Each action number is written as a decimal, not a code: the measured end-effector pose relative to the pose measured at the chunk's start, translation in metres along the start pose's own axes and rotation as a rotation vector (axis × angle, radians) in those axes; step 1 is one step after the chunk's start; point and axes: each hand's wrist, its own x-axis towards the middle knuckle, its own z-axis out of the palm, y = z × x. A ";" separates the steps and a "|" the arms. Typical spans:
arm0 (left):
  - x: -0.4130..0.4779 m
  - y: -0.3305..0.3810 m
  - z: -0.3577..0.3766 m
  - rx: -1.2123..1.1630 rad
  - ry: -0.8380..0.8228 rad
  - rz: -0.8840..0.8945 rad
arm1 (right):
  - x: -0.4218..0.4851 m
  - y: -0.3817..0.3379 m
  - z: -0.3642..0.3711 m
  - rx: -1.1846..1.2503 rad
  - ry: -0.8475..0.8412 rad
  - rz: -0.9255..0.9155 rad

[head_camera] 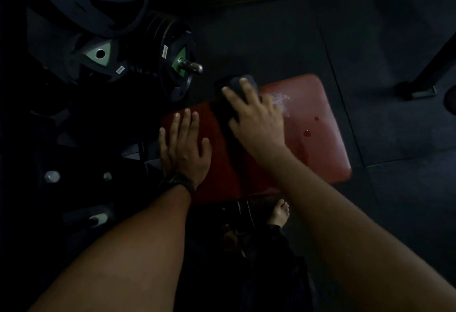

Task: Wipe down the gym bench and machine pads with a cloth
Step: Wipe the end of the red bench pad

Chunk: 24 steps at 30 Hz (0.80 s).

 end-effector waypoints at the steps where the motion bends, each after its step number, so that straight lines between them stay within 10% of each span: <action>1: 0.000 0.000 0.000 -0.004 -0.015 -0.005 | 0.002 0.010 -0.004 0.010 0.015 0.090; 6: 0.001 -0.001 -0.001 -0.016 -0.009 0.007 | -0.060 -0.016 0.001 0.129 0.114 0.540; 14: 0.001 -0.003 0.003 0.016 0.035 0.022 | -0.033 -0.026 0.010 0.055 0.027 -0.003; 24: 0.003 -0.002 -0.001 0.003 -0.046 0.007 | -0.086 -0.026 0.009 0.091 0.087 0.420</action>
